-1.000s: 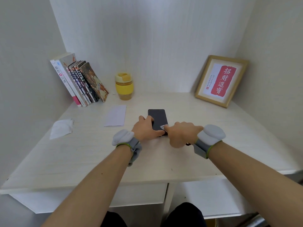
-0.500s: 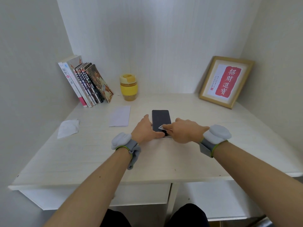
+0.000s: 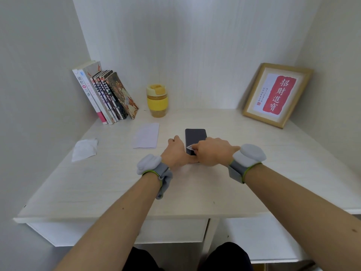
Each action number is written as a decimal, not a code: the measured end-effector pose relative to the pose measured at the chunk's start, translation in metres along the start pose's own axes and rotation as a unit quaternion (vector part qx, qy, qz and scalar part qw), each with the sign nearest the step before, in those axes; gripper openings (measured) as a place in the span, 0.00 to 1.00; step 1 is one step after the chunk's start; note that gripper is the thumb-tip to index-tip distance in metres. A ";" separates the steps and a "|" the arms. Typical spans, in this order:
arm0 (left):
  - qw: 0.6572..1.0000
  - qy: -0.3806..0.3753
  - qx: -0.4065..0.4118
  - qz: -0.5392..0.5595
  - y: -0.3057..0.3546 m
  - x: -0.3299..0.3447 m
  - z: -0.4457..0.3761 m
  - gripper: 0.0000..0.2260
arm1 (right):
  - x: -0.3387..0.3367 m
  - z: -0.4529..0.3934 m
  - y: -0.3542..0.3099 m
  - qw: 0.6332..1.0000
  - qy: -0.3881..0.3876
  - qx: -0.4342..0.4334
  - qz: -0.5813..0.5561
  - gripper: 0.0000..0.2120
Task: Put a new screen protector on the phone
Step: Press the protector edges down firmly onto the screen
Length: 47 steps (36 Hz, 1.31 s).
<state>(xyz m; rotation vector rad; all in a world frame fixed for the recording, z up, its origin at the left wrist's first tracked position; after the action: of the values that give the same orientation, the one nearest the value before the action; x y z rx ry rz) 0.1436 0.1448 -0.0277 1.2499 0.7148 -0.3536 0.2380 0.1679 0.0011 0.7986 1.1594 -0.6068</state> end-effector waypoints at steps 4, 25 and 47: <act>1.000 -0.009 -0.003 -0.001 0.000 0.002 -0.001 0.35 | -0.003 -0.007 -0.003 1.000 0.007 0.008 0.015 0.20; 1.000 -0.008 0.020 -0.002 0.001 0.000 0.002 0.34 | -0.003 -0.003 -0.004 1.000 0.009 -0.002 -0.001 0.20; 0.996 -0.057 0.061 -0.026 0.005 0.002 0.010 0.28 | 0.011 0.036 0.028 0.996 -0.065 -0.059 -0.021 0.22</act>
<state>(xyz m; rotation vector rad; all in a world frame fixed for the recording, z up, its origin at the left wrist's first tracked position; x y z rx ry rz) 0.1510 0.1375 -0.0243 1.3179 0.6365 -0.5128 0.2829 0.1548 0.0041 0.6265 1.0842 -0.6100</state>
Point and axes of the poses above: each hand's wrist, its own z-axis away from the middle knuckle, its own x-axis out of the palm, y = z × x, the point moved 9 cm from there along -z, towards the middle knuckle, and after that the axes turned 8 degrees about z, right-handed, at the moved point
